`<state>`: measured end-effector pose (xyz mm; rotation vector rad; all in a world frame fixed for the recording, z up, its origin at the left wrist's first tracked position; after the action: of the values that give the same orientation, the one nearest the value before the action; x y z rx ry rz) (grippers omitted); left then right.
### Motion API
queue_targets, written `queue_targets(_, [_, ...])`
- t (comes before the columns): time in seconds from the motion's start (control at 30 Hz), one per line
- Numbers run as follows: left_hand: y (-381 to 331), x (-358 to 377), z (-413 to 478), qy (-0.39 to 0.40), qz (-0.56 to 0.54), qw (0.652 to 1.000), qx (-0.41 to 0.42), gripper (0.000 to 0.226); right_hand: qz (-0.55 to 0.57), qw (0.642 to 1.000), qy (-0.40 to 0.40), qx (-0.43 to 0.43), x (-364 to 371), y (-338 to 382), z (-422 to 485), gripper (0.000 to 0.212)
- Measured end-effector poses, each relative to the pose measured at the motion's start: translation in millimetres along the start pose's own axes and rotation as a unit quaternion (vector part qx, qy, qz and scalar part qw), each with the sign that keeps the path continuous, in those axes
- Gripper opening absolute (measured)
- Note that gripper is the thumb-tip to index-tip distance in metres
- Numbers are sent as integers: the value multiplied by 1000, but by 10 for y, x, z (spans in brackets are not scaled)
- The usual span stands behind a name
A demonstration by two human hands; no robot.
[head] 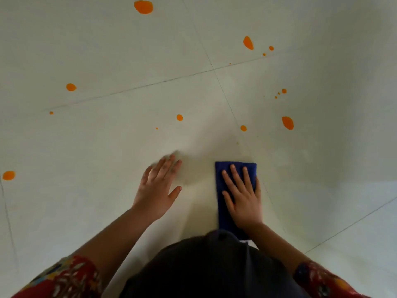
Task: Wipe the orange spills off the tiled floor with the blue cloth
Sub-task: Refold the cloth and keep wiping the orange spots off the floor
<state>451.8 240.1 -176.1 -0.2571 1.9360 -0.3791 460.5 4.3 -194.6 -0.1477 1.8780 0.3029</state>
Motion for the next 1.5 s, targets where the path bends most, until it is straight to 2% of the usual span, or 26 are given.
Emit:
queue_targets(0.03, [-15,46,12,0,6,1000,-10,69,4,1000,6,5,-26,-197,11,57])
queue_targets(0.1, [-16,115,-4,-5,11,999,-33,69,9,996,-8,85,-147,-518,241,57])
queue_targets(0.17, [-23,103,4,-17,3,999,-50,68,29,988,-29,150,-274,-522,632,55])
queue_targets(0.2, [-41,88,32,-25,-3,998,-52,68,36,988,-36,147,-298,-386,788,54])
queue_targets(0.33, [-88,-2,128,-46,-23,997,-56,66,3,998,-49,-38,-112,430,624,55])
queue_targets(0.4, [-124,-45,192,-45,-24,998,-47,65,-10,995,-32,-90,-11,403,244,56])
queue_targets(0.43, [-126,-54,229,-40,-21,998,-40,65,-9,995,-30,-90,-16,232,156,57])
queue_targets(0.47, [-136,-46,270,-32,-13,999,-31,66,-6,997,-33,-64,-46,-25,154,59])
queue_targets(0.57, [-173,21,341,-12,3,1000,-20,66,25,993,-41,108,-239,-864,418,62])
queue_targets(0.6, [-180,27,371,-14,2,1000,-21,67,39,987,-50,150,-313,-997,586,60])
queue_targets(0.67, [-216,48,413,-16,3,1000,-21,68,61,980,-57,178,-407,-930,902,58])
queue_targets(0.73, [-286,68,435,-25,11,999,-17,69,53,987,-71,133,-418,-582,1027,55])
queue_targets(0.8, [-307,66,465,-30,10,999,-21,69,27,997,-64,22,-307,-176,876,54])
queue_targets(0.87, [-280,79,464,-35,13,999,-20,69,2,997,-40,-66,-174,-86,541,53])
queue_targets(0.93, [-235,105,442,-34,24,999,-20,69,6,998,-37,-53,-219,-419,430,53])
queue_targets(1.03, [-222,118,425,-47,30,998,-17,70,27,994,-56,86,-435,-1011,760,53])
queue_targets(1.1, [-239,110,418,-61,23,998,-19,68,36,989,-60,129,-564,-1026,1152,53])
queue_targets(1.2, [-263,117,406,-74,45,996,-21,66,38,994,-58,85,-613,-543,1532,56])
queue_targets(1.3, [-242,82,394,-81,50,995,-14,66,-24,996,-46,-78,-386,120,1204,55])
queue_targets(1.37, [-208,45,410,-86,54,995,-3,62,-38,986,-19,-162,-235,151,827,54])
queue_targets(1.43, [-159,18,422,-94,54,994,3,58,-43,986,-30,-155,-288,-171,790,54])
queue_targets(1.5, [-148,35,428,-91,51,994,8,56,-26,997,-44,-50,-440,-581,1004,53])
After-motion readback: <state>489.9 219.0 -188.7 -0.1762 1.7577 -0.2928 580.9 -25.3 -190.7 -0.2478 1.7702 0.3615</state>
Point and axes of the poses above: each hand's wrist, its own z-axis towards the middle knuckle, its own x-axis out of the palm, y = z × x, the point moved 9 cm from there along z, towards the middle knuckle, and after that the axes turned 3 degrees about y, right-handed, at the moved point
